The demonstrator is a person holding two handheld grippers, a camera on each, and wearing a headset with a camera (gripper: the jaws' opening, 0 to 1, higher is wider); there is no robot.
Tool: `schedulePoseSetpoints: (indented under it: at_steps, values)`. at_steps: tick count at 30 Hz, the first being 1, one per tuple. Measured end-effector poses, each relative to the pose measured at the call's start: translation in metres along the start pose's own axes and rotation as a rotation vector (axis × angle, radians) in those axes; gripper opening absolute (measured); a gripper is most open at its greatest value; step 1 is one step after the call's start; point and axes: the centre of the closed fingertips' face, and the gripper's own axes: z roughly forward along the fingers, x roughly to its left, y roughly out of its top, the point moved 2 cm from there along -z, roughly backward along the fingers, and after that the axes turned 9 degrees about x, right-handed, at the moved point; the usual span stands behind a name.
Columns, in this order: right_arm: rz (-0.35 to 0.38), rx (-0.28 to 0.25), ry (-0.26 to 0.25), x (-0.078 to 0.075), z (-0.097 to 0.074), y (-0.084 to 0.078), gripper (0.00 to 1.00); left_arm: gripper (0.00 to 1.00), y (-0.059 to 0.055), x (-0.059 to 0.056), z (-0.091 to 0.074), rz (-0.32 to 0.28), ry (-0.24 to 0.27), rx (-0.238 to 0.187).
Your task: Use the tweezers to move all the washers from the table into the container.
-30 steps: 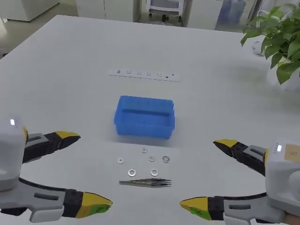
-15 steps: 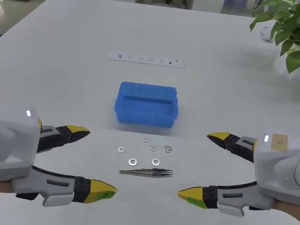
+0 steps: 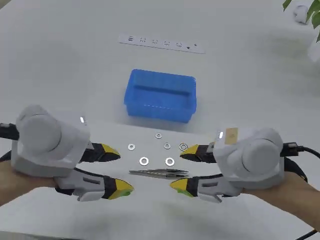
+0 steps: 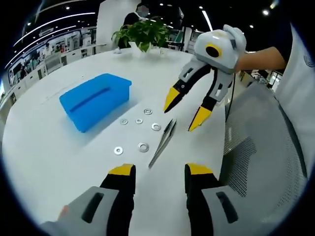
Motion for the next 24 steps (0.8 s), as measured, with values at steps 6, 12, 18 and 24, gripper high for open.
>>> schedulePoseSetpoints:
  at_steps: [6,12,18,24]
  values:
    - [-0.041,0.03,0.042,0.001,0.012,0.003,0.26,0.4,0.002,0.003,0.009,0.006,-0.02,0.011]
    - [-0.083,0.087,0.074,0.0,0.022,-0.001,0.21,0.35,0.002,0.004,0.019,0.039,-0.046,0.039]
    - [-0.136,0.129,0.081,-0.001,0.026,-0.005,0.16,0.32,0.001,0.005,0.027,0.083,-0.068,0.077]
    - [-0.151,0.153,0.074,-0.003,0.026,-0.006,0.13,0.21,0.003,0.012,0.03,0.175,-0.061,0.1]
